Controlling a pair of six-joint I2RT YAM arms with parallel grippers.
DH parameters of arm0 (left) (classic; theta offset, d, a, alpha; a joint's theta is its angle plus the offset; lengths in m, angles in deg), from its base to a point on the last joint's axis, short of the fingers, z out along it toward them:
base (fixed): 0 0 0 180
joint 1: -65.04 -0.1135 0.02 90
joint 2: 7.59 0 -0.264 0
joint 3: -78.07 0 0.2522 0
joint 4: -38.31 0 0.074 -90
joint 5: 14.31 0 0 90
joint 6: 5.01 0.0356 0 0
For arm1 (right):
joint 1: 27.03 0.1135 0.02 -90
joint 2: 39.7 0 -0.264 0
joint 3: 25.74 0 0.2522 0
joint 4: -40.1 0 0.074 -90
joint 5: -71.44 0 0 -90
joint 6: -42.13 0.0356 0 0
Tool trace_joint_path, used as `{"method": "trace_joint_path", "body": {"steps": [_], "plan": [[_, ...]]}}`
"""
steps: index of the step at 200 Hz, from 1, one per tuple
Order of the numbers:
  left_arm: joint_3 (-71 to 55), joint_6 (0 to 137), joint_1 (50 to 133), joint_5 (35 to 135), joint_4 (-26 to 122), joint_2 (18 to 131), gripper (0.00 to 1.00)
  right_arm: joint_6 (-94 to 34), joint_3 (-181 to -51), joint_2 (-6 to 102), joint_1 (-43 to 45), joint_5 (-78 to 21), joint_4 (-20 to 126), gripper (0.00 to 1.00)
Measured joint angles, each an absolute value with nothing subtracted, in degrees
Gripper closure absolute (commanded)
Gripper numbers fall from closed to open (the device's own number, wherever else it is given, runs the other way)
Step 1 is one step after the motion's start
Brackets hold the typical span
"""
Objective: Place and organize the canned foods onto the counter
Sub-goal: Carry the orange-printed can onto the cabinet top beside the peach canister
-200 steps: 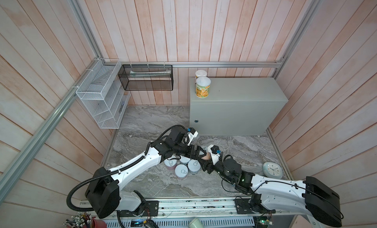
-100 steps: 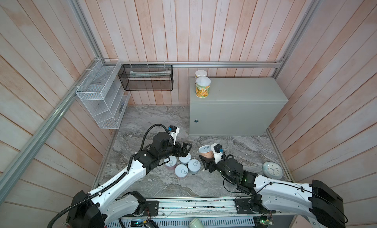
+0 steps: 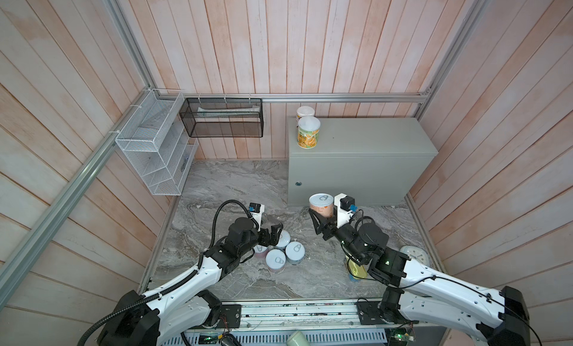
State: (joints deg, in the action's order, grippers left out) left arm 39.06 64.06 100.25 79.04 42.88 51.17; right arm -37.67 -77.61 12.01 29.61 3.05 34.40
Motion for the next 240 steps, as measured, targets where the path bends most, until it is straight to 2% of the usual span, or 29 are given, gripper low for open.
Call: {"method": "trace_joint_path", "body": {"steps": [51, 83, 142, 240], "plan": [[47.80, 66.03, 100.25, 82.30, 33.37, 44.55, 0.00, -39.86, -90.55, 14.08, 23.03, 0.16, 38.33, 0.39], [49.13, 66.40, 100.25, 82.17, 31.36, 41.92, 0.00, -40.82, -96.23, 17.32, 17.55, -2.68, 38.66, 0.39], [49.13, 66.73, 100.25, 81.18, 30.58, 41.31, 0.00, -41.52, -110.57, 29.38, 5.68, -8.27, 41.35, 0.38], [49.13, 67.45, 100.25, 80.55, 30.60, 41.68, 0.00, -43.27, -125.76, 46.39, -4.16, -17.96, 41.87, 0.36]]}}
